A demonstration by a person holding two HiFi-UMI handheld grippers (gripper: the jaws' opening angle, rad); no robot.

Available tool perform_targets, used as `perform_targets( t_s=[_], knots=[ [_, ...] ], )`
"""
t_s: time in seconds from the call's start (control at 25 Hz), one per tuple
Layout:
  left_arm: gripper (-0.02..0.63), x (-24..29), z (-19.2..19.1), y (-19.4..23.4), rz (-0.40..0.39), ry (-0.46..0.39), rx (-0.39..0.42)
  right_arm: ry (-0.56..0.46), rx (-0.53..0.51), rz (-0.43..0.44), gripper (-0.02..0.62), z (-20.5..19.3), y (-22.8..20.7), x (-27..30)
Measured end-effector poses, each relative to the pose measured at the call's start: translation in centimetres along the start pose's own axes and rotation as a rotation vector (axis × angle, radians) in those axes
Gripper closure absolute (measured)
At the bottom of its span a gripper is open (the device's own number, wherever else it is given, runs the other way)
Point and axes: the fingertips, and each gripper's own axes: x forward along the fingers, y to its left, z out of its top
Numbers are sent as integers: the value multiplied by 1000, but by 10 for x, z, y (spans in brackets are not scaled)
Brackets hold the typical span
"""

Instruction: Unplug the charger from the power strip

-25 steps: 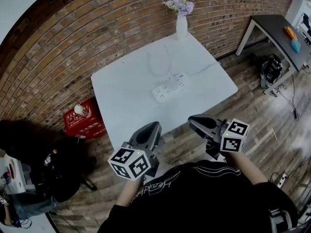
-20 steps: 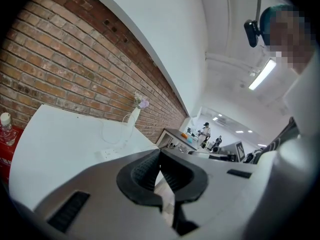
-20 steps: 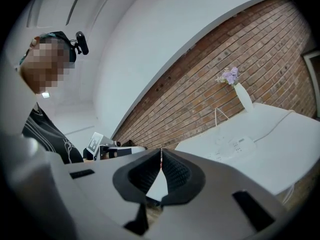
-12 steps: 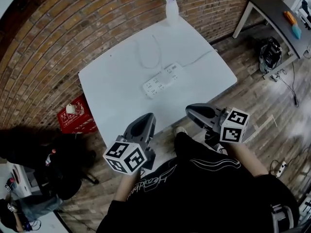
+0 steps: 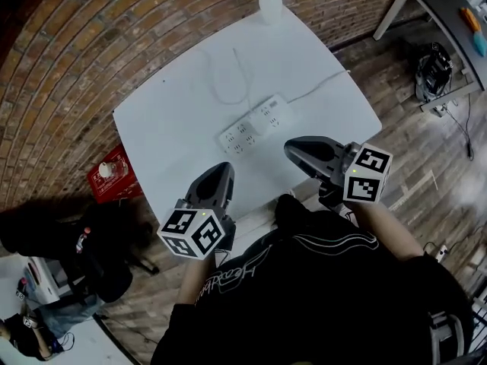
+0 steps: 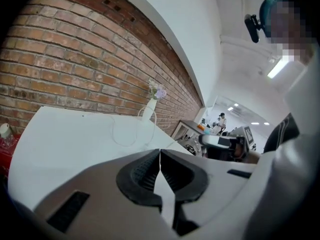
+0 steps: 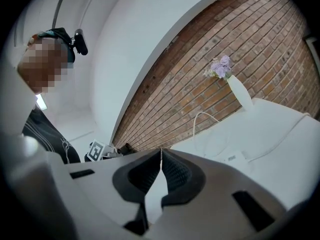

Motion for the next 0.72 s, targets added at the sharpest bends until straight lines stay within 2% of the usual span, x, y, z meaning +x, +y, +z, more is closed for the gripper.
perform_targets(
  t_s=[0.16, 0.4, 0.6, 0.72],
  knots=[
    [600, 17, 4, 23, 49, 32, 16, 9, 15, 2, 597, 7, -20, 6],
    [600, 36, 1, 53, 77, 78, 12, 33, 19, -7, 597, 9, -38, 11],
    [593, 50, -5, 73, 42, 110, -17, 36, 45, -46, 597, 2, -42, 16],
    [542, 60, -9, 85, 4, 144, -21, 29, 66, -77, 597, -3, -44, 22]
  ],
)
